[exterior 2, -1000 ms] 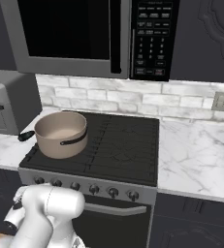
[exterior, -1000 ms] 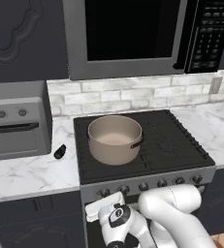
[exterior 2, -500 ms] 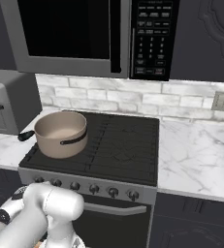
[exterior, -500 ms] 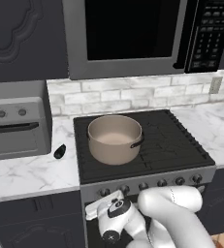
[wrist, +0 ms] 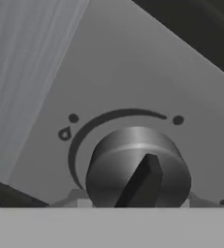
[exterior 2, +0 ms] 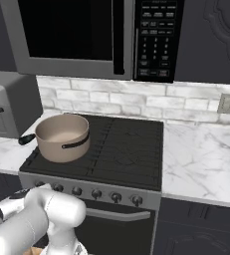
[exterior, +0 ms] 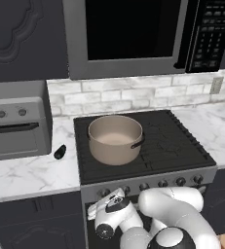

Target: Turn on the burner for the pot on the stove. Wait thirty seconds for the pot to heat up. Then add the eggplant to the pot.

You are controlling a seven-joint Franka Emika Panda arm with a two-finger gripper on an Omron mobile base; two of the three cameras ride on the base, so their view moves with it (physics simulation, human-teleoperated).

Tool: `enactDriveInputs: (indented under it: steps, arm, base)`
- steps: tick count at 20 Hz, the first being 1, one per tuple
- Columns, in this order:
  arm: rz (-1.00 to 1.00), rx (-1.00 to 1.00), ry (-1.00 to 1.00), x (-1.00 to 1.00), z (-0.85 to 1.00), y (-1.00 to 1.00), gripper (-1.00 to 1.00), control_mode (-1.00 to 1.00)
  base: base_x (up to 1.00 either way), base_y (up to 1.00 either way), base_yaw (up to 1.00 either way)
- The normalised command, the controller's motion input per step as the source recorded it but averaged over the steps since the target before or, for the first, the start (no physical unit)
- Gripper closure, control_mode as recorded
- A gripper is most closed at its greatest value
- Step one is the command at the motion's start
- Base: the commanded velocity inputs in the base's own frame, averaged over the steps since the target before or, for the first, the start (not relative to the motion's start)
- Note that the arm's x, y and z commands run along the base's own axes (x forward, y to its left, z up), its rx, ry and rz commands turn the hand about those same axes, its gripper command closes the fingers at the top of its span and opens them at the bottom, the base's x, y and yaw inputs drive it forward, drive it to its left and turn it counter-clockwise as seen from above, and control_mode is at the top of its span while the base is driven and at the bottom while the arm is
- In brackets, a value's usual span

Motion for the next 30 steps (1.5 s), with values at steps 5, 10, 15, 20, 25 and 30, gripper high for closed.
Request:
enactDriveInputs:
  steps: [5,10,15,20,25,30]
  arm:
    - [0.12,-0.28,0.11,0.34,1.0,0.7,1.0,-1.0]
    - [0.14,-0.29,0.05,0.35,1.0,0.74,1.0,-1.0]
    - [0.13,-0.28,0.0,0.18,0.67,0.88,1.0,-1.0]
    - [0.08,-0.26,-0.01,0.09,0.45,0.89,1.0,-1.0]
    - [0.01,-0.2,0.11,0.21,0.34,0.55,1.0,-1.0]
    - [0.0,-0.06,0.12,0.31,0.02,0.26,1.0,-1.0]
  base:
    - [0.0,0.0,0.0]
    - [0.0,0.0,0.0]
    - [0.0,0.0,0.0]
    - [0.0,0.0,0.0]
    - [0.0,0.0,0.0]
    - [0.0,0.0,0.0]
